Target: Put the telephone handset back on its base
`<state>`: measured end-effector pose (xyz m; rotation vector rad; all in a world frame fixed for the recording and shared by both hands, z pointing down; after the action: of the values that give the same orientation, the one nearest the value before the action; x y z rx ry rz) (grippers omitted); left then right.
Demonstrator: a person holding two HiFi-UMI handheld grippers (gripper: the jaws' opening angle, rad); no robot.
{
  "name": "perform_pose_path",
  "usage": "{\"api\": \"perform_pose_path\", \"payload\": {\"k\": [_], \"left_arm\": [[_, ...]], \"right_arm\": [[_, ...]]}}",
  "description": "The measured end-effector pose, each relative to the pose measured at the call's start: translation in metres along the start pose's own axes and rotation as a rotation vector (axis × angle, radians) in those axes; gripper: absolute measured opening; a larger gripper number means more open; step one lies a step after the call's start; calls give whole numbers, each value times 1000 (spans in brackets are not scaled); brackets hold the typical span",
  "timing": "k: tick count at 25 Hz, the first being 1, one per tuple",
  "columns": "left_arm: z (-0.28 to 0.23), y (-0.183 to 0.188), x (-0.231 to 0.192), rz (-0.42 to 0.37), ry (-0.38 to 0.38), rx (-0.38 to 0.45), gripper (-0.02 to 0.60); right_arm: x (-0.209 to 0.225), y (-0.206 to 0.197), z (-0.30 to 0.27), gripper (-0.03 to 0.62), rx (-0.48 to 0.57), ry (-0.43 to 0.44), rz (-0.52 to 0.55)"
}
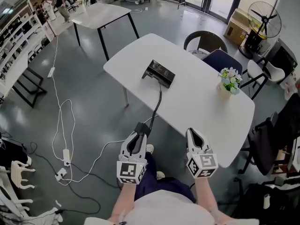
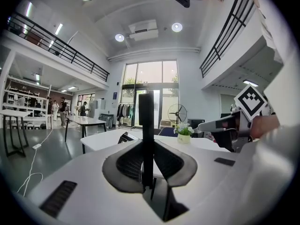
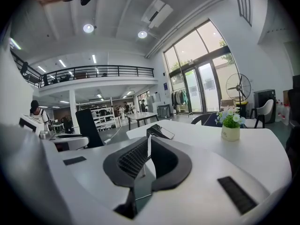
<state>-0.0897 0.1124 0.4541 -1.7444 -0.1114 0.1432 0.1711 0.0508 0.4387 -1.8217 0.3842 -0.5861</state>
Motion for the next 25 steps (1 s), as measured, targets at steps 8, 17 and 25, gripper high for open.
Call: {"api": "perform_pose_path", "payload": {"k": [8, 17, 25], "left_arm": [[-59, 29, -41, -41, -28, 25, 74], [-108, 40, -76, -38, -76, 25, 74], [-144, 45, -97, -36, -123, 22, 74]], "right_arm": [[0, 34, -67, 43, 29, 2, 7], [1, 41, -118, 43, 19, -26, -6], [3, 50, -146, 43, 24, -65, -7]]}}
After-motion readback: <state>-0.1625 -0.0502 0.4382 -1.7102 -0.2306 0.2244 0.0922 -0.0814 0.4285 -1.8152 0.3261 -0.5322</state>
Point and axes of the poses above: the fingertips, and each gripper's own axes: z backward along the fingers, x to its right, y out of its top, the point moved 10 cm from there along z, backward along the fingers, and after that the axes turned 5 degrees about y, right-handed, at the moved point
